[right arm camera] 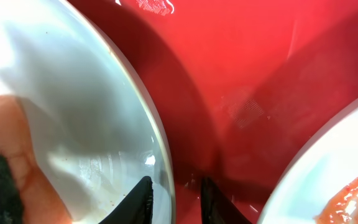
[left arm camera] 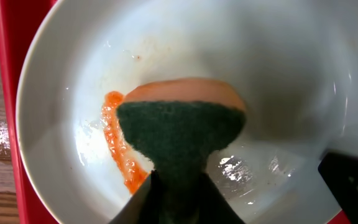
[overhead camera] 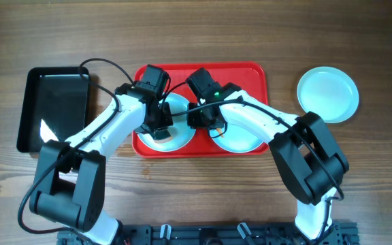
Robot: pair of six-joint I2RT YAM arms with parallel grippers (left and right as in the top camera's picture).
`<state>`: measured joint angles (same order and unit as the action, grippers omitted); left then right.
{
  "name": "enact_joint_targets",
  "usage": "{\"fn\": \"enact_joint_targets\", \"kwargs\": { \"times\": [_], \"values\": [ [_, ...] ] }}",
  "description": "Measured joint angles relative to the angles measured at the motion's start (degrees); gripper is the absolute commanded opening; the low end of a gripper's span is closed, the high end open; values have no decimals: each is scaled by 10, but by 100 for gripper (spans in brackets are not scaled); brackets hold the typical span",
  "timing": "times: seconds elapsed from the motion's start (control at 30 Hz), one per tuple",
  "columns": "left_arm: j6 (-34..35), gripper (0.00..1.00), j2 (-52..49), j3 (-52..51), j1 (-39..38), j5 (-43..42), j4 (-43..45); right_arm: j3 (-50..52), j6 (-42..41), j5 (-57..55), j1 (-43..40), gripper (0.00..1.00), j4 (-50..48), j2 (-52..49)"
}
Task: Clean dirty plates on tray and stack at the side
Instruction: 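Keep scrubbing the sauce streak with the sponge in the left gripper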
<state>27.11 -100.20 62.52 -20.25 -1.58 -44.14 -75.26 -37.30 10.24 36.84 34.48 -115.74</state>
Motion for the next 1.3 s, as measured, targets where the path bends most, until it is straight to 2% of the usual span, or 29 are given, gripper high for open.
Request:
{"fn": "enact_joint_targets", "kwargs": {
  "times": [0.27, 0.37, 0.5, 0.57, 0.6, 0.83, 1.2, 1.3],
  "values": [
    [2, 4, 0, 0, 0, -1, 0, 0, 0, 0, 0, 26, 0, 0],
    [2, 4, 0, 0, 0, -14, 0, 0, 0, 0, 0, 20, 0, 0],
    [2, 4, 1, 0, 0, -58, 0, 0, 0, -2, 0, 19, 0, 0],
    [2, 4, 2, 0, -2, -76, 1, 0, 0, -2, 0, 13, 0, 0],
    [2, 4, 2, 0, -5, -84, 3, 0, -2, -3, 0, 4, 0, 0],
    [2, 4, 2, 0, -21, -101, 47, 0, -4, -2, -2, 4, 0, 0],
    [2, 4, -1, -2, -22, 19, -7, 0, -4, -2, -2, 4, 0, 0],
    [2, 4, -1, -3, -22, 21, 5, 0, -4, -2, -2, 4, 0, 0]
  ]
}}
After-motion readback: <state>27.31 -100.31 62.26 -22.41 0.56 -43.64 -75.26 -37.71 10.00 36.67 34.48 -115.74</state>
